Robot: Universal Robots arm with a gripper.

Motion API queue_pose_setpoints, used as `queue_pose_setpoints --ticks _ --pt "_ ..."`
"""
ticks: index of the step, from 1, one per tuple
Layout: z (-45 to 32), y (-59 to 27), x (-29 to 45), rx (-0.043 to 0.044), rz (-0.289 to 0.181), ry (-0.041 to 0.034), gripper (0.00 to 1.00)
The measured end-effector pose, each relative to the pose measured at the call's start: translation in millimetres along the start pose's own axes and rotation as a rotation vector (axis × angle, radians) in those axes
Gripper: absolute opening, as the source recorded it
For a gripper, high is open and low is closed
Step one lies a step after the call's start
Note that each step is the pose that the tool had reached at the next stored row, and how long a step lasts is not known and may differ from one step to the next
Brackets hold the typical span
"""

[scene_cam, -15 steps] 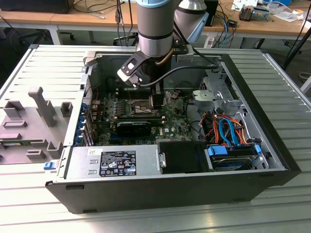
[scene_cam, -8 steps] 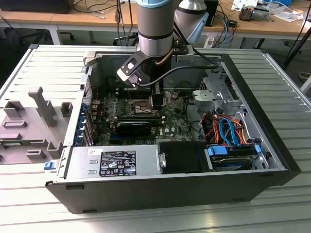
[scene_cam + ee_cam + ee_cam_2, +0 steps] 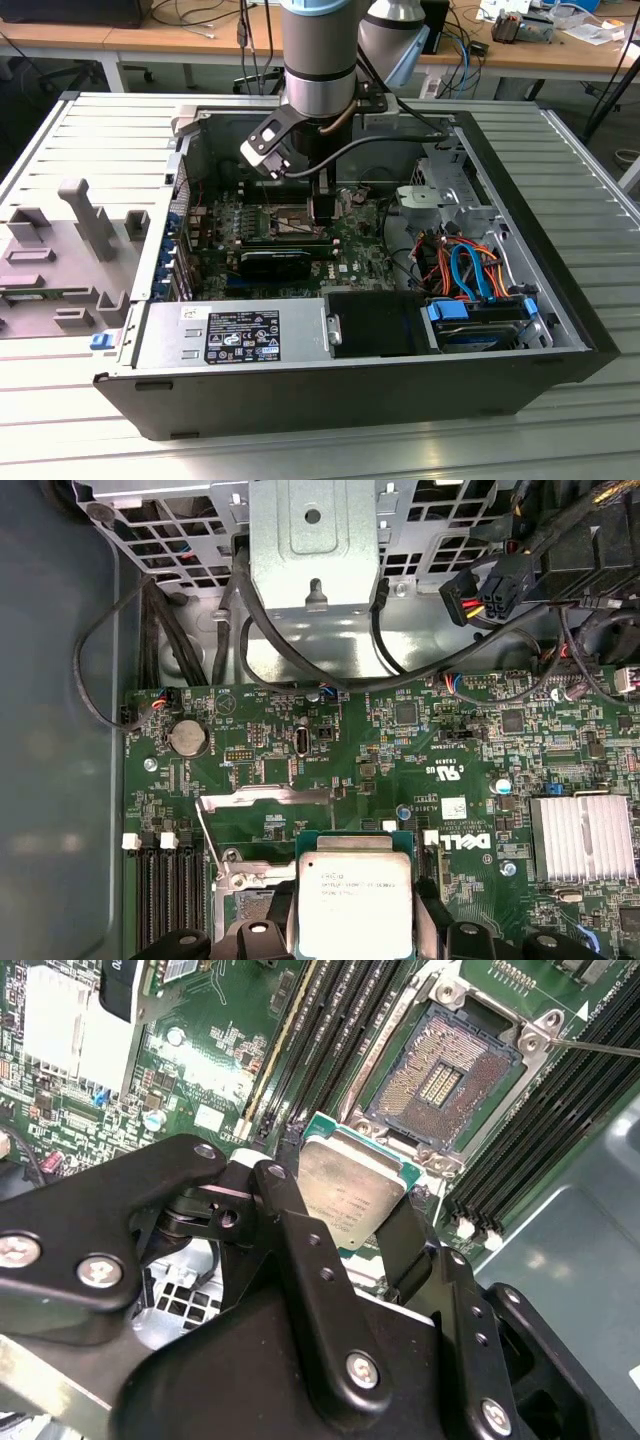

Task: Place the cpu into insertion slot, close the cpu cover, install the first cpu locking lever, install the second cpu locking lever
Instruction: 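Place the cpu into insertion slot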

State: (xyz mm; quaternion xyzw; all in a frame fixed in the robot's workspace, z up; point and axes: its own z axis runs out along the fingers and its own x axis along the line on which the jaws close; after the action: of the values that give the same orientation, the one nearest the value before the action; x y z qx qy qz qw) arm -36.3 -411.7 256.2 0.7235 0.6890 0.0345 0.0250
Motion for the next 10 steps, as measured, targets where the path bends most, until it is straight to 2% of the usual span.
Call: queue_pose_setpoints --ticks 10 --pt "0.0 0.0 0.0 -0.0003 0.020 -0.0017 0.55"
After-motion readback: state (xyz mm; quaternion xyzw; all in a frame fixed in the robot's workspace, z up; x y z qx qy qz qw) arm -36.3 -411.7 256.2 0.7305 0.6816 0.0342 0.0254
